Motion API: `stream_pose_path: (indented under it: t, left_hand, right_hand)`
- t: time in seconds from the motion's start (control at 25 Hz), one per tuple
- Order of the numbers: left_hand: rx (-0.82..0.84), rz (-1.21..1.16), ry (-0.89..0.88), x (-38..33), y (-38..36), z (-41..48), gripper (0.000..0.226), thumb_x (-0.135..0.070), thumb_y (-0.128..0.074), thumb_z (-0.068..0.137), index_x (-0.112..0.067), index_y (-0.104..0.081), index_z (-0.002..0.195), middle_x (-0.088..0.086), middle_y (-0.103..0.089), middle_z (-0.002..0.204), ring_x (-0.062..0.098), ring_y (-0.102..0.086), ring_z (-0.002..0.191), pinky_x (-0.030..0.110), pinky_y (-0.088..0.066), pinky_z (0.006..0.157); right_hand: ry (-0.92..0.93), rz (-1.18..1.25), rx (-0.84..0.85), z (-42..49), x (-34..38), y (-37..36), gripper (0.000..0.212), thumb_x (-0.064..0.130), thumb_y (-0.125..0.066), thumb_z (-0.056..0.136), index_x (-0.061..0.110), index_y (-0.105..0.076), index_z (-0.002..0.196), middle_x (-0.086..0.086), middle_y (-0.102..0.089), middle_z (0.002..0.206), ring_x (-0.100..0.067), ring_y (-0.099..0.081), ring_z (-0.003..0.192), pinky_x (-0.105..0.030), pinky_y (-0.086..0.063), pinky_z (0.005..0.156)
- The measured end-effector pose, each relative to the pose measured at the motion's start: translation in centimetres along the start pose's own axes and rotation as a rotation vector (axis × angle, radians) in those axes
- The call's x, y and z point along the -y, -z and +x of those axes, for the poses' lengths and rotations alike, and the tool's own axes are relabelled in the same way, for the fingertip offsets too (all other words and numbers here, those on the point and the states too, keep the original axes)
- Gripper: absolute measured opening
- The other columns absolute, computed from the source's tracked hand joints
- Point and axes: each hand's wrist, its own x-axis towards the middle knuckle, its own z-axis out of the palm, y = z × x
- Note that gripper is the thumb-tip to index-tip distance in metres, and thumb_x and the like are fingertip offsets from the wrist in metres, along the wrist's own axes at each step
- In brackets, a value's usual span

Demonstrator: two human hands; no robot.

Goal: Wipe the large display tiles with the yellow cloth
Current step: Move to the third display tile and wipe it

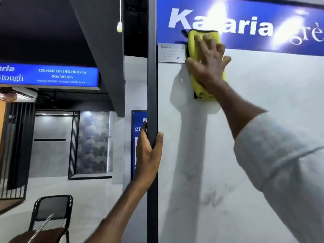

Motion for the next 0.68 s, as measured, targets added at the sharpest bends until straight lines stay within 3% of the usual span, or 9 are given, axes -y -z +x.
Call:
stream_pose_path:
  t: [0.12,0.2,0.32,0.4,0.52,0.6,0.68]
  left_hand:
    - [0.002,-0.003,0.009,0.2,0.1,0.0,0.056,-0.039,-0.062,0.105,-0.021,-0.043,0.155,-0.006,-0.06,0.145,0.01,-0.055,0.134,0.039,-0.043,0.117]
    - [0.004,-0.021,0.016,0.1,0.1,-0.1,0.055,-0.038,-0.062,0.105,-0.021,-0.044,0.155,-0.007,-0.06,0.145,0.007,-0.055,0.134,0.038,-0.043,0.116]
    - [-0.003,-0.022,-0.008,0.1,0.1,-0.3,0.069,-0.054,-0.06,0.098,-0.024,-0.042,0.156,-0.007,-0.058,0.148,0.009,-0.054,0.137,0.042,-0.045,0.117]
    - [0.004,-0.033,-0.007,0.5,0.1,-0.2,0.07,-0.057,-0.06,0.097,-0.027,-0.04,0.157,-0.011,-0.057,0.149,0.006,-0.053,0.138,0.04,-0.045,0.117]
    - [0.028,-0.048,0.014,0.5,0.2,-0.2,0.053,-0.045,-0.062,0.104,-0.033,-0.042,0.151,-0.024,-0.056,0.139,-0.012,-0.052,0.127,0.026,-0.043,0.11]
    - [0.029,-0.057,0.017,0.6,0.2,-0.1,0.051,-0.041,-0.062,0.105,-0.033,-0.042,0.15,-0.018,-0.058,0.138,-0.007,-0.055,0.126,0.029,-0.046,0.11]
    - [0.044,-0.041,0.007,0.8,0.3,-0.1,0.062,-0.051,-0.062,0.102,-0.027,-0.041,0.156,-0.009,-0.056,0.149,0.005,-0.053,0.137,0.038,-0.044,0.117]
  right_hand:
    - [0.056,0.007,-0.005,-2.2,-0.5,0.0,0.088,0.069,-0.036,0.081,0.033,-0.034,0.161,0.002,-0.029,0.167,-0.03,-0.026,0.147,-0.053,-0.028,0.106]
    - [0.106,0.03,-0.066,-9.0,-0.9,-0.7,0.079,0.062,-0.045,0.087,0.032,-0.038,0.16,0.002,-0.032,0.167,-0.026,-0.03,0.145,-0.051,-0.031,0.101]
    - [0.211,-0.002,-0.11,-18.7,0.3,-2.3,0.075,0.053,-0.054,0.086,0.028,-0.045,0.156,0.001,-0.037,0.165,-0.027,-0.035,0.145,-0.05,-0.032,0.097]
    - [0.296,-0.02,-0.076,-16.9,1.8,-2.8,0.074,0.054,-0.053,0.085,0.029,-0.047,0.155,0.001,-0.04,0.164,-0.026,-0.037,0.144,-0.05,-0.033,0.095]
    - [0.323,-0.063,-0.054,-10.1,4.3,-3.3,0.074,0.057,-0.05,0.086,0.031,-0.046,0.156,0.003,-0.039,0.163,-0.024,-0.035,0.139,-0.046,-0.031,0.092]
    - [0.315,-0.054,-0.049,-7.8,4.5,-3.8,0.075,0.057,-0.048,0.086,0.03,-0.045,0.156,0.002,-0.04,0.163,-0.027,-0.037,0.139,-0.046,-0.031,0.093]
    - [0.339,-0.052,-0.078,-9.1,4.2,-3.9,0.073,0.057,-0.049,0.088,0.03,-0.046,0.156,0.002,-0.041,0.162,-0.029,-0.04,0.14,-0.047,-0.032,0.094]
